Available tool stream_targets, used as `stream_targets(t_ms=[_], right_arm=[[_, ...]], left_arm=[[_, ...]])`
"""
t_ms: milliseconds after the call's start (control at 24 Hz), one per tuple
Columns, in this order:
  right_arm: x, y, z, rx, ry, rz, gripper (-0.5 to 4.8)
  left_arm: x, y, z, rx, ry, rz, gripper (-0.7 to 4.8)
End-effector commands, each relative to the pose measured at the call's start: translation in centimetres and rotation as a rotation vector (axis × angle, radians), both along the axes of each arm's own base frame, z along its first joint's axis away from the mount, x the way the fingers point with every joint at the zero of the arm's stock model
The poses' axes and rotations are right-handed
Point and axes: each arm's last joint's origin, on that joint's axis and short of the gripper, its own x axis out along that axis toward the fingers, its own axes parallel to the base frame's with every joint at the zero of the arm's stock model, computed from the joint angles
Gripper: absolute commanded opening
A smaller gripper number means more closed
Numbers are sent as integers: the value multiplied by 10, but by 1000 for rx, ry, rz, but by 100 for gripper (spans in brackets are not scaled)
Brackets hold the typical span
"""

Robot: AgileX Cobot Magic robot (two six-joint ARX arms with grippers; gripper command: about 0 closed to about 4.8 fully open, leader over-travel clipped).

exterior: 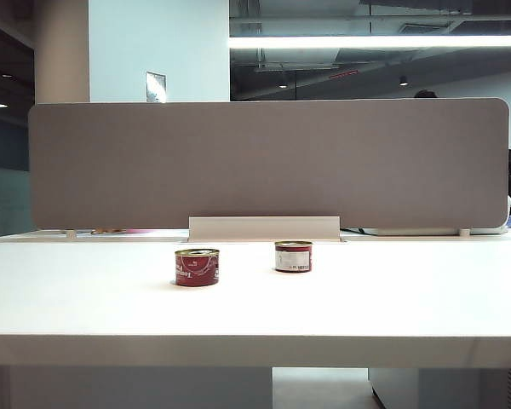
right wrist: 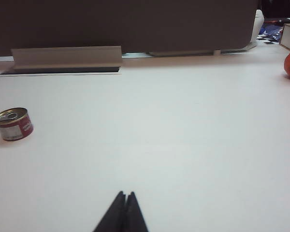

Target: Stack a can of tomatoes on the right onto the can of tomatoes on the left.

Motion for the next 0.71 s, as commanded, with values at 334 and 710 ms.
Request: stream_targets(t_ms=[334,710], right_arm=[[2,9,45,18,-35,91,-5],[40,18,75,12,77,130,-5]], left_arm=[[0,0,1,7,-7,0,-6],[0,0,0,7,6,-8,-6]])
